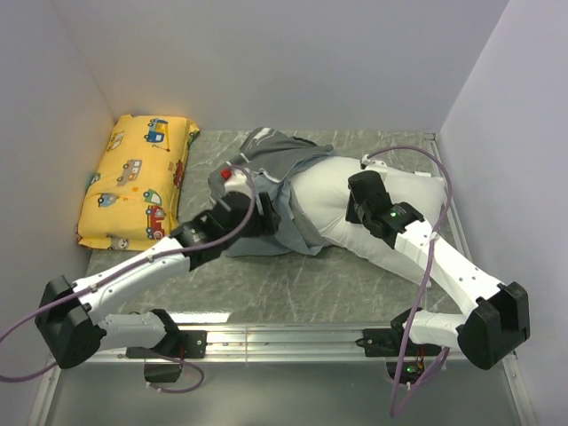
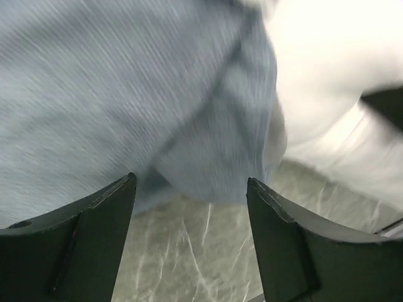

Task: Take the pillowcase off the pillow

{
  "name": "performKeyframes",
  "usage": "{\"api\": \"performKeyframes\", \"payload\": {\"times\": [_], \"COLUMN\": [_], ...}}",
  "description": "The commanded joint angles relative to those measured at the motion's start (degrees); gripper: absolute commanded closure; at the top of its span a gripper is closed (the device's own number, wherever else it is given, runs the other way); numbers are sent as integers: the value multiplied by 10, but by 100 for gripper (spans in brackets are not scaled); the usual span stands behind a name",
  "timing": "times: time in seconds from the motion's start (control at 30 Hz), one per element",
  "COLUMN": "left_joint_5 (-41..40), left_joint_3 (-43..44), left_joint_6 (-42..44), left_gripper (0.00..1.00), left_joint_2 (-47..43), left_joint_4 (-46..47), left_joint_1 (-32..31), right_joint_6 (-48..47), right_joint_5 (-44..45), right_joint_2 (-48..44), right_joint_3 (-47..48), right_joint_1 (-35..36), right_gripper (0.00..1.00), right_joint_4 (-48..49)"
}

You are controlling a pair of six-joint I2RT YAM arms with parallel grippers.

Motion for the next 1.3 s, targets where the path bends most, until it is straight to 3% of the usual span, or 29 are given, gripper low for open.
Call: {"api": "performKeyframes", "payload": {"times": [0.0,0.13,0.3,0.43,0.53,0.57,0.67,0.9,1.1,1.2,1.23,1.27], "left_joint_5": [-74,-115,-105,-171,-206,-228,-265,-258,-231,-205,-205,-206], "left_joint_3": [-34,-26,-40,-12,2,4,6,-61,-122,-123,-122,-120], "left_joint_6": [-38,-28,-22,-40,-46,-53,-83,-160,-153,-130,-124,-121], "left_gripper": [23,22,20,23,45,71,99,100,100,100,100,100], "left_joint_2": [12,91,159,232,245,244,234,133,59,40,31,28], "left_joint_4": [86,143,246,221,198,180,136,32,46,68,72,75], "left_joint_1": [-58,-100,-115,-115,-114,-112,-95,8,75,71,67,58], "right_joint_6": [3,3,-4,-14,-19,-17,-16,-12,-19,-40,-55,-61], "right_joint_5": [14,28,31,13,5,9,17,47,14,-37,-36,-14], "right_joint_2": [8,12,14,8,2,1,-2,-8,-33,-53,-61,-70], "right_joint_3": [18,15,20,20,20,19,15,20,26,24,22,19], "right_joint_1": [8,15,21,23,24,25,24,-22,-62,-40,2,26], "right_gripper": [100,100,100,100,100,100,100,100,100,74,52,43], "right_joint_4": [12,19,15,20,18,17,14,-7,-9,6,22,29]}}
